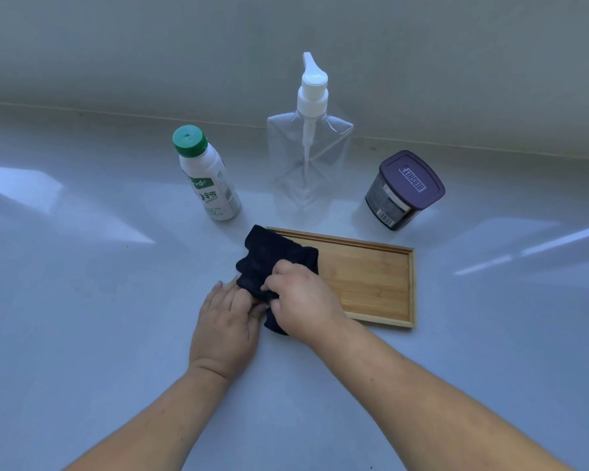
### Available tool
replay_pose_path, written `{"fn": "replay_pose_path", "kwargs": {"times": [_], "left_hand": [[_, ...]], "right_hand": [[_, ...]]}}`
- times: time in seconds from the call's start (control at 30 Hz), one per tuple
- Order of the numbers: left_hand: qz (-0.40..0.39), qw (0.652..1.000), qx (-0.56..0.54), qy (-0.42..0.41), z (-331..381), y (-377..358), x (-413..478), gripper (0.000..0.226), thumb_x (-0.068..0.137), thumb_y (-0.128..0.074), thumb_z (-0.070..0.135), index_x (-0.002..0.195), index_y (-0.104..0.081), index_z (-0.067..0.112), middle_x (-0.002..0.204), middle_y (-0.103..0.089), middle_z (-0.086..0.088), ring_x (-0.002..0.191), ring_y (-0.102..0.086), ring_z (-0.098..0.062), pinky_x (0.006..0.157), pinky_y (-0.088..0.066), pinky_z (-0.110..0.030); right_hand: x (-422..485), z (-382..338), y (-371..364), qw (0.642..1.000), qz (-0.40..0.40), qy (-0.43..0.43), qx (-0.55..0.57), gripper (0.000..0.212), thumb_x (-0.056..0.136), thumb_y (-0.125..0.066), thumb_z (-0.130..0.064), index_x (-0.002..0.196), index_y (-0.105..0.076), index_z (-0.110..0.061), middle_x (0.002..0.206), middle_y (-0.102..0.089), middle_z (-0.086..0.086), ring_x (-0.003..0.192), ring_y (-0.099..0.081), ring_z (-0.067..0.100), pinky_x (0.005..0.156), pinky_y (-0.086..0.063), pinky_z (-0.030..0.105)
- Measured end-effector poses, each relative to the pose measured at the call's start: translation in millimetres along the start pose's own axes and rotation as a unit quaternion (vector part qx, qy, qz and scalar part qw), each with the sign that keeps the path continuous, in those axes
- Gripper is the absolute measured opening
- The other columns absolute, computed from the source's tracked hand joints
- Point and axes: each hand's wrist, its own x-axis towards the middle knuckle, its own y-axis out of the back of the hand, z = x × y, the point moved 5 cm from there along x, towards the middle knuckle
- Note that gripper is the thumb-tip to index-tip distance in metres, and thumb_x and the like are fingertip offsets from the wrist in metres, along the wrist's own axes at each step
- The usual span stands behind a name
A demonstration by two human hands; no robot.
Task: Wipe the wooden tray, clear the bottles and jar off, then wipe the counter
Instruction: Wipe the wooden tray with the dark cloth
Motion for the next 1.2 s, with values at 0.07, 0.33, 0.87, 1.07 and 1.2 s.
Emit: {"fn": "replay_pose_path", "kwargs": {"times": [0.07, 0.33, 0.87, 1.07, 1.2], "left_hand": [[-0.007, 1.000, 0.005, -0.005, 0, -1, -1, 0.032, 0.098, -0.042, 0.035, 0.091, -0.063, 0.011, 0.103, -0.069, -0.001, 0.123, -0.057, -0.029, 0.119, -0.029, -0.047], [0.006, 1.000, -0.001, -0.005, 2, -3, -1, 0.026, 0.099, -0.051, 0.033, 0.090, -0.062, 0.012, 0.131, -0.068, -0.004, 0.133, -0.055, -0.028, 0.120, -0.029, -0.045], [-0.030, 0.999, 0.000, 0.033, 4, 0, 2, 0.067, 0.100, -0.035, 0.057, 0.156, -0.039, 0.021, 0.159, -0.043, 0.005, 0.146, -0.038, -0.014, 0.125, -0.018, -0.043], [-0.023, 0.999, 0.004, 0.038, 1, -2, 3, 0.065, 0.100, -0.038, 0.059, 0.154, -0.043, 0.022, 0.155, -0.048, 0.008, 0.147, -0.036, -0.012, 0.125, -0.015, -0.038], [-0.019, 0.999, 0.000, 0.039, -1, -3, 3, 0.063, 0.099, -0.043, 0.056, 0.153, -0.044, 0.023, 0.155, -0.047, 0.010, 0.147, -0.035, -0.012, 0.125, -0.016, -0.038]], "right_hand": [[0, 0, 3, 1.000, -0.022, 0.003, 0.009, 0.027, 0.089, -0.060, -0.009, 0.112, -0.075, -0.014, 0.109, -0.060, 0.003, 0.101, -0.057, 0.029, 0.076, -0.053, 0.041], [-34, 41, 33, 0.997, -0.073, -0.026, -0.017, 0.036, 0.086, -0.056, -0.006, 0.114, -0.074, -0.021, 0.116, -0.060, -0.004, 0.107, -0.055, 0.022, 0.081, -0.052, 0.038], [-95, 103, 66, 0.956, 0.055, -0.284, -0.048, 0.010, 0.084, -0.061, -0.029, 0.093, -0.058, -0.032, 0.087, -0.053, -0.012, 0.076, -0.052, 0.014, 0.053, -0.039, 0.029], [-53, 81, 55, 0.938, 0.179, -0.293, 0.049, 0.031, 0.093, -0.060, -0.024, 0.123, -0.065, -0.022, 0.114, -0.064, 0.002, 0.100, -0.062, 0.025, 0.078, -0.054, 0.042], [8, 35, 31, 0.957, 0.173, -0.220, 0.077, 0.036, 0.093, -0.061, -0.023, 0.128, -0.068, -0.019, 0.121, -0.065, 0.009, 0.108, -0.063, 0.031, 0.089, -0.054, 0.043]]}}
